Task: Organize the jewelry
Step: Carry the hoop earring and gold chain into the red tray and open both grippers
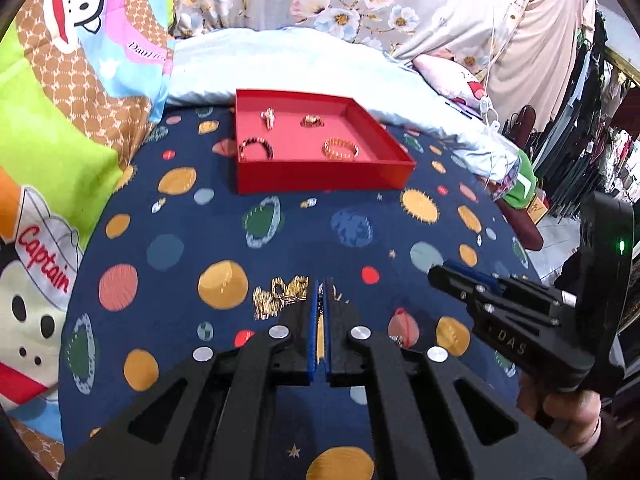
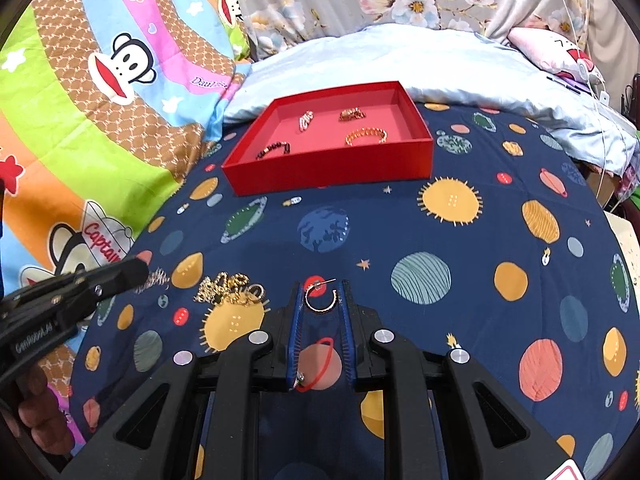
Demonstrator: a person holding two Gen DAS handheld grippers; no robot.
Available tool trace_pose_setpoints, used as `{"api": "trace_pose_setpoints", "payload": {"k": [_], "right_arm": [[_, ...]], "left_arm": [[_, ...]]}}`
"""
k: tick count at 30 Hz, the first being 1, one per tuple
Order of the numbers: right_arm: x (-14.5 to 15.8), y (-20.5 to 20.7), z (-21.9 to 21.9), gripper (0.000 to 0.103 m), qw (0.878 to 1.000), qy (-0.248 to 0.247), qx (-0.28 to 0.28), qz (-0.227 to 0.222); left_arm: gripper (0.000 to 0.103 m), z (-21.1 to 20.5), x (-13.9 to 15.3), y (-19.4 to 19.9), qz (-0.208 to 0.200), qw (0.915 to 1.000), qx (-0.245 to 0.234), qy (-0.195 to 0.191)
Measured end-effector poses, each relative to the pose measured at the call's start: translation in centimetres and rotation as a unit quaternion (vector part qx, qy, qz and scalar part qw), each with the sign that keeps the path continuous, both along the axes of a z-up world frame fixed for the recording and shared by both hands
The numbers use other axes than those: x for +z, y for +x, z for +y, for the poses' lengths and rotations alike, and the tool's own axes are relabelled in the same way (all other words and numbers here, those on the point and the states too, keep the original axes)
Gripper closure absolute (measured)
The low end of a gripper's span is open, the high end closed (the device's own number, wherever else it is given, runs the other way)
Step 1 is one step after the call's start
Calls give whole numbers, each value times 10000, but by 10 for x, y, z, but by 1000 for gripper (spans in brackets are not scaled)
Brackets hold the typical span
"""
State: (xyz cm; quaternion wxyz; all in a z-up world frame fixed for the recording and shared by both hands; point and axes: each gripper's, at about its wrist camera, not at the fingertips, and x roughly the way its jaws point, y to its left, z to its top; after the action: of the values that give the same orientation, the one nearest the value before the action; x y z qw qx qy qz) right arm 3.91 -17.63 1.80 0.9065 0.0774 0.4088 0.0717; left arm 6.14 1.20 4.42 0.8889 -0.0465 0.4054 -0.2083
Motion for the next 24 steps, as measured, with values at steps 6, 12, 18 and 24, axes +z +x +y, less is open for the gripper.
{"api": "trace_pose_setpoints", "payload": {"k": [6,12,18,24], "right_arm": [[13,9,-6,87,9998,115,82,-110],[36,34,-17,87,9990,166,168,-368],[58,78,-28,87,9978,166,212,-599],[65,142,-39,87,9979,193,264,-566]], "left_arm": [[102,-3,23,22,-195,9997,49,-105],[102,-8,46,59,-391,9990,104,-186],[102,-23,65,108,-598,9980,87,-170],[102,-44,71,167,-601,9980,-13,-217]]}}
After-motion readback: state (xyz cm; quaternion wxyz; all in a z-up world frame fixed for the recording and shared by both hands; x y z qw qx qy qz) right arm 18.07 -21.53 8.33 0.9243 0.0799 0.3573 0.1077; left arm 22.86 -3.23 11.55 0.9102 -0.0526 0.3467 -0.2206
